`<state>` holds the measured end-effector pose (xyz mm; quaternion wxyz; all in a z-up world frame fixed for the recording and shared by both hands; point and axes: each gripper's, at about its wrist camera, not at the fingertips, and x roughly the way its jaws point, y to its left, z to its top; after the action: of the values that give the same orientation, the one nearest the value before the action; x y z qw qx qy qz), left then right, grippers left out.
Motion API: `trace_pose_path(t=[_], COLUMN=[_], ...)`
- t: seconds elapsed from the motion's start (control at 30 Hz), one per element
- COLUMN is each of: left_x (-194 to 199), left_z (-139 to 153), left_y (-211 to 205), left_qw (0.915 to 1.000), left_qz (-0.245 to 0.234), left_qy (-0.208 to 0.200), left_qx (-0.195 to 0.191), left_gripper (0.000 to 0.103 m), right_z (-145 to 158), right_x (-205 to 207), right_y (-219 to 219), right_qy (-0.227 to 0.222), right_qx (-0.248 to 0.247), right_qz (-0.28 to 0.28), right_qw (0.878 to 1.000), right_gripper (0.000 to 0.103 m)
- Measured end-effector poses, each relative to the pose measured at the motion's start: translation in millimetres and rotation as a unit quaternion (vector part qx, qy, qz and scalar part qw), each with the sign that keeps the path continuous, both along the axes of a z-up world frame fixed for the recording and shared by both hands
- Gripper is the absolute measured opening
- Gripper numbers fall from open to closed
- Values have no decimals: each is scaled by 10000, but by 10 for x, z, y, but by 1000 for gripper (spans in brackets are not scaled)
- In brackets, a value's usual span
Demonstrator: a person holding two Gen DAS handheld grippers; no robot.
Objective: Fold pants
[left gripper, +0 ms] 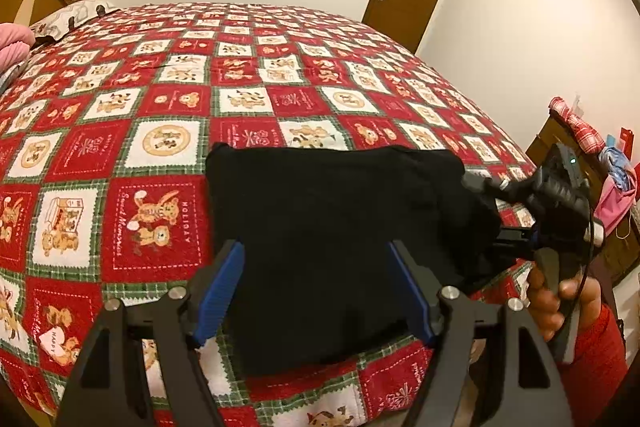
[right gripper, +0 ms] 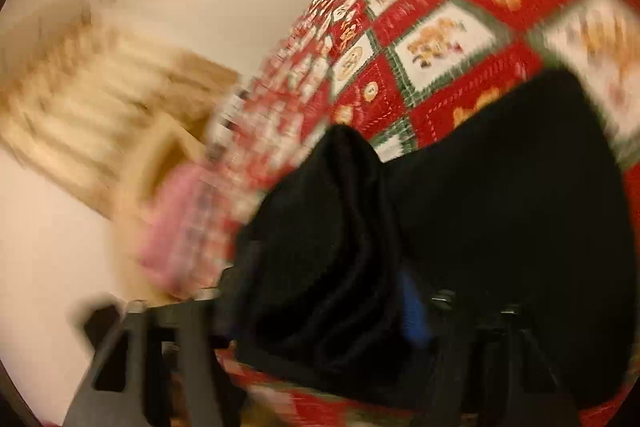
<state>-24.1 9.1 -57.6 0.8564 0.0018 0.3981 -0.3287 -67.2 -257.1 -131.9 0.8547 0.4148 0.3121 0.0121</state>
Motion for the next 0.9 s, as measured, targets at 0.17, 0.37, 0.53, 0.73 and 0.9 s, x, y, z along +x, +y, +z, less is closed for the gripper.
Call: trace_pose_path(t=[0.17, 0.37, 0.53, 0.73, 0.9], left_x=[-1, 10, -11, -68, -111], left_z=[-4, 3, 46, 30, -36], left_y=[8, -8, -88, -265, -433], left_qw=[10000, 10000, 9999, 9993, 9983], left_qz=[41, 62, -33, -179, -309], left_qy=[8, 1, -137, -270, -329], left_qx=[50, 68, 63, 167, 356], left_gripper=[75, 75, 81, 88, 88], right_z=[128, 494, 525, 131, 55], right_x=[-103, -422, -676, -686, -720], right_y=[198, 161, -150, -399, -437], right_qy=[87, -548, -464, 128, 30], right_qx=[-820, -1025, -1120, -1225, -1244], right_qz=[-58, -244, -475, -680, -696], right_qw=[9966, 9929, 9915, 9900, 9898], right_gripper=[21, 19, 19, 19, 20])
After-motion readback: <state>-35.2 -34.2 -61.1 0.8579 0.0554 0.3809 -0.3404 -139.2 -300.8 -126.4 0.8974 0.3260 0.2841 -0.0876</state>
